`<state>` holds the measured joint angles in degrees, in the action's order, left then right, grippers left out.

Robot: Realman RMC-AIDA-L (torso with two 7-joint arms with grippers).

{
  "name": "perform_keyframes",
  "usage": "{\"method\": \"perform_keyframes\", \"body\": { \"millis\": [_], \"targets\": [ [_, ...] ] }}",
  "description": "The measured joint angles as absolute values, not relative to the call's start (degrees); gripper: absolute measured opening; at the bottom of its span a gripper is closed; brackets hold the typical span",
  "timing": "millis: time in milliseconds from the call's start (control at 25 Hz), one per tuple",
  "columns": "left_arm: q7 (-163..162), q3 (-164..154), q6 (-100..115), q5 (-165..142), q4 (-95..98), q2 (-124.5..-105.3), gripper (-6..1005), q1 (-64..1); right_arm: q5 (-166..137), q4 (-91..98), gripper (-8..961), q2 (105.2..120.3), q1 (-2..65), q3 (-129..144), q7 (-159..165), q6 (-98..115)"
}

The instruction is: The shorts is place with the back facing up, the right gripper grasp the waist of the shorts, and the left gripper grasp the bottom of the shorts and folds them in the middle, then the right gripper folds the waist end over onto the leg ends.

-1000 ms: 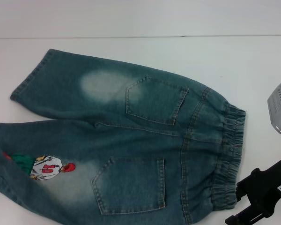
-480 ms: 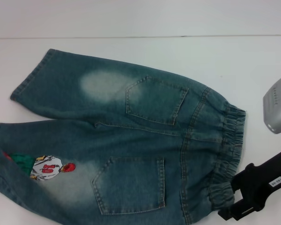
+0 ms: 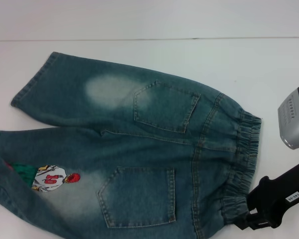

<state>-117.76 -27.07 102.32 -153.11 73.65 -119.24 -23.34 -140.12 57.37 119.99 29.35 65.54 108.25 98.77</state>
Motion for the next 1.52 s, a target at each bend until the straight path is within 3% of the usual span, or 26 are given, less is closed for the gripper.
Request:
{"method": "perform_keyframes", "body": {
  "millis": [160,360,560,1200,1520],
  "targets": [
    [-117.76,-27.07,102.22,-153.11,73.65,-119.33,40,-23.38,-140.09,57.54,415,119.85,29.28,65.69,108.15,98.68],
    [-117.99,-27.07,101.94,-153.11,73.15,-119.44,41,-23.60,-139.29,59.75,170,119.79,27.77,64.92,106.38,98.82],
    [-118.23,-26.85,101.93,-152.77,73.11,-119.47,41,-24.25,-134.70,65.80,45,119.64,24.52,62.70,103.99,100.71],
    [-119.70,-30.36,85.90,-150.78,71.76,-121.75,41,-32.69,-129.89,70.94,61,119.63,25.68,43.60,106.56,96.31],
    [-121.25,-39.34,72.78,-150.53,71.05,-123.39,41,-33.45,-130.02,70.49,70,119.52,27.07,43.22,111.26,88.65]
  ]
}}
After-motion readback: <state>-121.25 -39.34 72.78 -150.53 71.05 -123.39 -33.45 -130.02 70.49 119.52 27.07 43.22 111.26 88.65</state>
